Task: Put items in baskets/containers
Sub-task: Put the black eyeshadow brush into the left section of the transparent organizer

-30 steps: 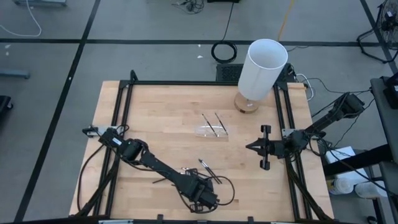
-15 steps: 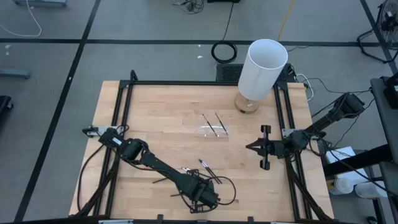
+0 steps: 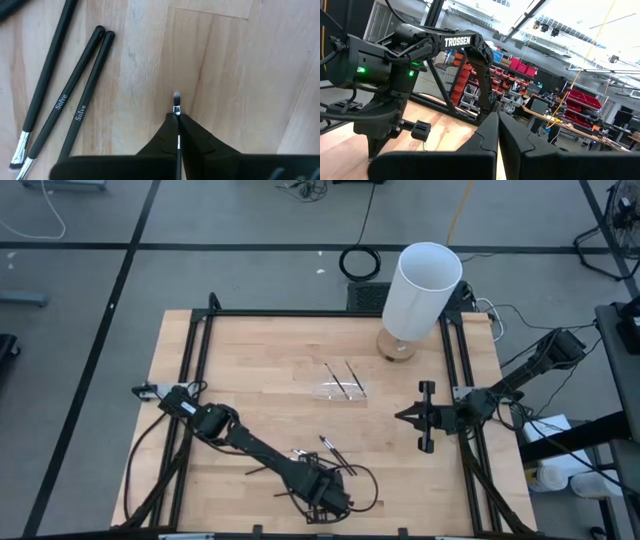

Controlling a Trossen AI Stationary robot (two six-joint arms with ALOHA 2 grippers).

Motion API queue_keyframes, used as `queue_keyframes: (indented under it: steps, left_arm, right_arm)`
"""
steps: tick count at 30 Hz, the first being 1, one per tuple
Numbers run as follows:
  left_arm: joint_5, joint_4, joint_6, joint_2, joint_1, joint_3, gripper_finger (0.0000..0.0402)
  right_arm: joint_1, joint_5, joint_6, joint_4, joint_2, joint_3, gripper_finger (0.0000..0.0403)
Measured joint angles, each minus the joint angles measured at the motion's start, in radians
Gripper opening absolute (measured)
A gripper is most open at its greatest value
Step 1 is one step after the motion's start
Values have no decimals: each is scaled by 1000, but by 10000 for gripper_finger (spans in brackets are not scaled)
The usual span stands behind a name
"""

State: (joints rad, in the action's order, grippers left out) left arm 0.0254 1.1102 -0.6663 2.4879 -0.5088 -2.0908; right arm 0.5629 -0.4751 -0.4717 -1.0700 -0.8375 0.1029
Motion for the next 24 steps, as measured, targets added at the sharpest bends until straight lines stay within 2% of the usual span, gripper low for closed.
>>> queue_keyframes:
  steps: [8, 15, 24]
  left_arm:
    - [106, 40, -61, -65, 3, 4, 3]
    - [125, 100, -81, -91, -1, -2, 3]
    - [175, 240, -81, -92, -5, -110, 2]
  right_arm:
    - [0, 0, 15, -1, 0, 0, 0]
    - [0, 0, 15, 7, 0, 0, 0]
    - [1, 0, 19, 7, 0, 0, 0]
